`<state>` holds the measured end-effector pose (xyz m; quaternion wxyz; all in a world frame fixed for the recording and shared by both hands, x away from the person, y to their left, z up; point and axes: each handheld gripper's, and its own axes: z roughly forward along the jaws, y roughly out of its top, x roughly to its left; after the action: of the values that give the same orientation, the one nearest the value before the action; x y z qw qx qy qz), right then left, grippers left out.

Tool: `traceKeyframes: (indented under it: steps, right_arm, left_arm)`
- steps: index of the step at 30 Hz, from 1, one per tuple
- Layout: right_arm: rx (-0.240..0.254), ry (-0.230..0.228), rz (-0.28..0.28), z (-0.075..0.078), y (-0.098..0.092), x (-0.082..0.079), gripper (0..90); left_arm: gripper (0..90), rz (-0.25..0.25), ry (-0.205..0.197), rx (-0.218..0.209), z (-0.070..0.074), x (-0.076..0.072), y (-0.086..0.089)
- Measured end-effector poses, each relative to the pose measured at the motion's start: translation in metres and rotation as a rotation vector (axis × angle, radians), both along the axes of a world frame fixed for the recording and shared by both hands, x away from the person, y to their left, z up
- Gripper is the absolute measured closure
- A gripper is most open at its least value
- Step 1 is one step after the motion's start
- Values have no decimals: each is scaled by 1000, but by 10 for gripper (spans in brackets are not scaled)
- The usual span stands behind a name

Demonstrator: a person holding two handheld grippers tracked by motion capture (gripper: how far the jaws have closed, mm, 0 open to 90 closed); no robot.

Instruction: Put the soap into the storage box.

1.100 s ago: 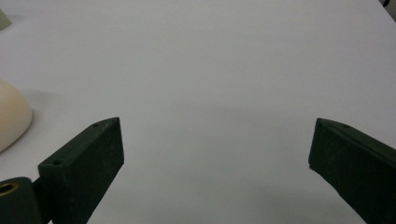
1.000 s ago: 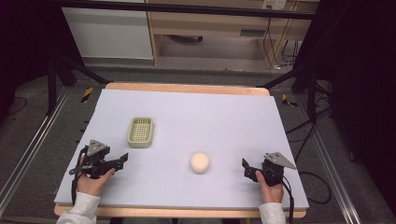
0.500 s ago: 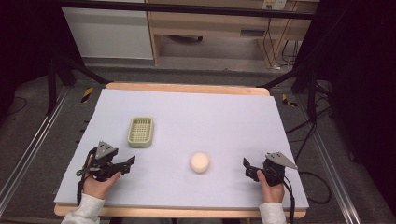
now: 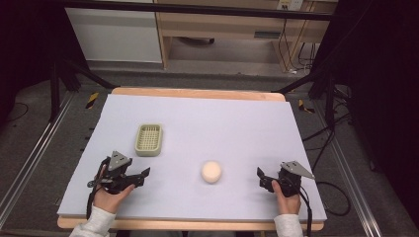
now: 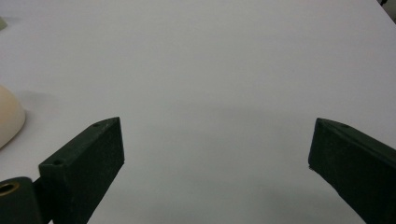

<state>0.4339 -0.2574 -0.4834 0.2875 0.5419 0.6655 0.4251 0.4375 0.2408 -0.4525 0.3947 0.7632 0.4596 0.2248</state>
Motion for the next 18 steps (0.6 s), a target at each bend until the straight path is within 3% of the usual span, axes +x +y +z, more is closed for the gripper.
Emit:
traceKeyframes:
  steps: [18]
  right_arm:
    - [33, -17, -24, -1, -3, 0, 39]
  left_arm:
    - [239, -45, -10, -3, 5, 0, -21]
